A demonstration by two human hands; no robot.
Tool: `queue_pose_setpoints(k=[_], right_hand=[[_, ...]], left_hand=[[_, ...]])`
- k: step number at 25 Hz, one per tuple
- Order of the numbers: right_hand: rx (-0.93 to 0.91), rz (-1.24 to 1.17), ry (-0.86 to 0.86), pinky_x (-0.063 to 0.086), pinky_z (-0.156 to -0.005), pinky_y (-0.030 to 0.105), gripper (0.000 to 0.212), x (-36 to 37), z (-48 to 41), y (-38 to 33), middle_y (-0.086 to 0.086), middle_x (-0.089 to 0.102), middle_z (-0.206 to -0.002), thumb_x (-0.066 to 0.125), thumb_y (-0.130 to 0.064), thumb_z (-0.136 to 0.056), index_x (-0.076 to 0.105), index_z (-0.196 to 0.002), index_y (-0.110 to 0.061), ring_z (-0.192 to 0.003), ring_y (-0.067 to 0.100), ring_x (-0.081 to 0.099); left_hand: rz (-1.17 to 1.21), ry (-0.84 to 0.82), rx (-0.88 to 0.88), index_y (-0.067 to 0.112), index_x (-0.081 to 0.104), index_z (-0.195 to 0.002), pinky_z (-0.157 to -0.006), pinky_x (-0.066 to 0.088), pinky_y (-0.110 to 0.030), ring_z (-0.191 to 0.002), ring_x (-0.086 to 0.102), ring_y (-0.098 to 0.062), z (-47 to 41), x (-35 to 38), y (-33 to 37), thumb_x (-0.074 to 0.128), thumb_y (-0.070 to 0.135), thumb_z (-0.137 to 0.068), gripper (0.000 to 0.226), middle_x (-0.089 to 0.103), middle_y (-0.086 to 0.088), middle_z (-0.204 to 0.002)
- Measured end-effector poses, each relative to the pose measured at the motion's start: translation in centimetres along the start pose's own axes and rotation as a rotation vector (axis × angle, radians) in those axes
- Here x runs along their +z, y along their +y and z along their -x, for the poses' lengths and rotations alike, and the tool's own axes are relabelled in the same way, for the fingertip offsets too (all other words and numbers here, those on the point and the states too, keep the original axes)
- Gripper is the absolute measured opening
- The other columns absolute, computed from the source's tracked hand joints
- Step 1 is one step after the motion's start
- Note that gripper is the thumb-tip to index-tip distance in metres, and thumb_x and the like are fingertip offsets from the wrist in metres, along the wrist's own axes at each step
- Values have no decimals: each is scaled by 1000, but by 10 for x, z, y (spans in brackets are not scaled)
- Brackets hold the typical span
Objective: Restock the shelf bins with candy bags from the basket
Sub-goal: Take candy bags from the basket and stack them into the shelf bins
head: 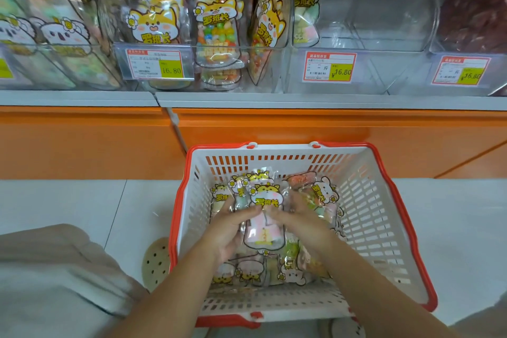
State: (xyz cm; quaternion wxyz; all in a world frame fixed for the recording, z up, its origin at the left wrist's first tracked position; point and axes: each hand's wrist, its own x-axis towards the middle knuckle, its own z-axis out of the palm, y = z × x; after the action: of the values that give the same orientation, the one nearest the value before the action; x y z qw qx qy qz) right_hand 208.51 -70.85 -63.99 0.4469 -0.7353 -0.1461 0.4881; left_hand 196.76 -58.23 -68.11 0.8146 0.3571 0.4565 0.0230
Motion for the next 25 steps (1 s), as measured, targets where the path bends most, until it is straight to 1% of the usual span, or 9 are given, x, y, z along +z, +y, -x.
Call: queue_pose_setpoints(k=[3,5,8,11,12,14,16,21,25], right_hand=[[18,-50,38,49,-86,39,69,4,-7,7,15,57,-116,82,-37,-74,46,-124,-6,-101,29,58],[-5,-101,46,48,-79,42,78,1,-6,8,23,58,-100,84,-41,-67,47,-119,3,-88,34,60],[38,-240,50,42,-91,70,87,-10,-5,7,41,45,-123,88,-50,-60,50,-114,8,-109,58,50],[-4,-428,38,45,-93,66,35,-15,5,1,32,62,-109,84,-34,-70,66,-87,-11,-102,48,61],[4,-501,6,48,-94,59,25,-14,8,0,19,70,-105,80,-27,-76,67,-95,-19,-99,36,67],[34,-609,-74,48,-98,55,70,-12,8,3,7,64,-127,83,-23,-76,48,-136,-20,-117,28,60],[53,-707,-126,44,-100,59,105,-8,9,2,10,49,-144,88,-25,-71,22,-152,-19,-131,31,48],[-83,-727,-254,46,-96,61,58,-2,30,-9,15,60,-132,69,-15,-88,44,-140,-15,-119,36,59],[-152,-703,-169,47,-98,55,70,-7,46,-34,14,61,-130,76,-18,-81,41,-142,-15,-121,35,57]], left_hand=[[43,-24,-14,29,32,-150,-93,52,-39,-114,61,-19,8,3,4,90,51,-57,111,60,-3,-132],[47,1,5,24,38,-146,-69,59,-36,-83,70,-19,14,1,7,86,49,-63,99,66,-13,-119],[39,37,21,23,37,-146,-68,59,-39,-82,65,-21,22,5,9,86,44,-63,99,63,-14,-122],[-37,21,72,25,35,-148,-65,57,-35,-85,60,-22,30,11,15,86,49,-62,103,60,-8,-106],[-66,6,88,24,34,-149,-64,56,-35,-96,60,-26,35,13,19,87,53,-58,109,60,-8,-113],[-138,19,103,25,31,-151,-70,55,-35,-119,53,-33,39,16,26,82,53,-66,102,54,-11,-136],[-173,5,137,25,34,-150,-95,49,-45,-135,40,-35,47,21,32,73,57,-71,93,43,-9,-149],[-514,83,326,33,41,-144,-110,36,-45,-135,41,-22,74,40,52,47,71,-84,72,42,4,-150],[-733,44,499,30,49,-135,-99,29,-23,-123,45,-7,101,64,72,30,55,-98,48,53,11,-127]])
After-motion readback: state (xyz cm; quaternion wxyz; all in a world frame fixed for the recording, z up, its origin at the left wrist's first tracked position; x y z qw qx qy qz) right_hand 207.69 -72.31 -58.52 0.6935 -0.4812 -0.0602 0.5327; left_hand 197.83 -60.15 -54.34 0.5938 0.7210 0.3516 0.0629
